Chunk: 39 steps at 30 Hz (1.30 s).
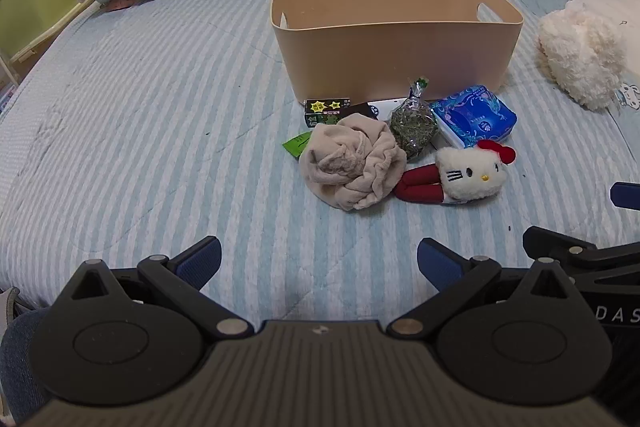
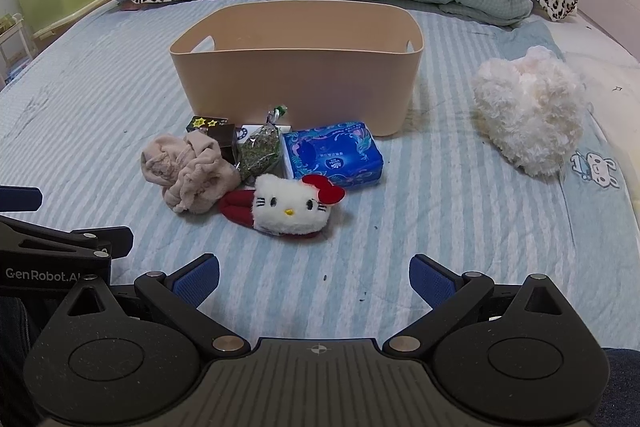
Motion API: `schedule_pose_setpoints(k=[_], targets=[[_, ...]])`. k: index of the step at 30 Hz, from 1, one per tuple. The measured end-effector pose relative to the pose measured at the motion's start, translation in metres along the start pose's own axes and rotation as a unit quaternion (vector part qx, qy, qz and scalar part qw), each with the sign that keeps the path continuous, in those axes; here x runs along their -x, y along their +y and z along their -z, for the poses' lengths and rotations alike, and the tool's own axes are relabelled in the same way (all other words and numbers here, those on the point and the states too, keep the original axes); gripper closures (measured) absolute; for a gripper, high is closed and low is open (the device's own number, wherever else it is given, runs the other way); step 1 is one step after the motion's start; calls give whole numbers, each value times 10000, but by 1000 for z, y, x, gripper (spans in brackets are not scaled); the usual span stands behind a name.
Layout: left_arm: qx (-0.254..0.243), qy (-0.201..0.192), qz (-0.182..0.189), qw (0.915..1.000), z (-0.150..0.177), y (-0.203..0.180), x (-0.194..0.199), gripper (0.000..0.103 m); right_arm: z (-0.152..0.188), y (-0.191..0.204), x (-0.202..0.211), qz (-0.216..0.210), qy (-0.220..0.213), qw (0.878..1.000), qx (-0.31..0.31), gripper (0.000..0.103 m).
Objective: Organize objects
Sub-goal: 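Move both grippers toward the items in front of the beige basket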
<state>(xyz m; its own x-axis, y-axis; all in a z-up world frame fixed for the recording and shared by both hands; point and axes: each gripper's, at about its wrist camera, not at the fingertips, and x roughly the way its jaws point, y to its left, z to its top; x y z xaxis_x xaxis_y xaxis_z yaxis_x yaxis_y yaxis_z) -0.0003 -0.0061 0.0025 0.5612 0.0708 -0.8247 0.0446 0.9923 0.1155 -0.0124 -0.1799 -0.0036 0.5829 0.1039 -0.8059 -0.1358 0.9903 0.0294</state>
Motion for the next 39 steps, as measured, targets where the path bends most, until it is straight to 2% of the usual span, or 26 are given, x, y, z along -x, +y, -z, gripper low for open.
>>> schedule_pose_setpoints(k=[22,39], targets=[[-20,8,52,10000,-8,0,-11,0,-6,-5,-12,83,104,9999,-41,3],[160,14,78,9998,-34,14,-40,0,-22,-5,-42,0,323,9995,-55,5]])
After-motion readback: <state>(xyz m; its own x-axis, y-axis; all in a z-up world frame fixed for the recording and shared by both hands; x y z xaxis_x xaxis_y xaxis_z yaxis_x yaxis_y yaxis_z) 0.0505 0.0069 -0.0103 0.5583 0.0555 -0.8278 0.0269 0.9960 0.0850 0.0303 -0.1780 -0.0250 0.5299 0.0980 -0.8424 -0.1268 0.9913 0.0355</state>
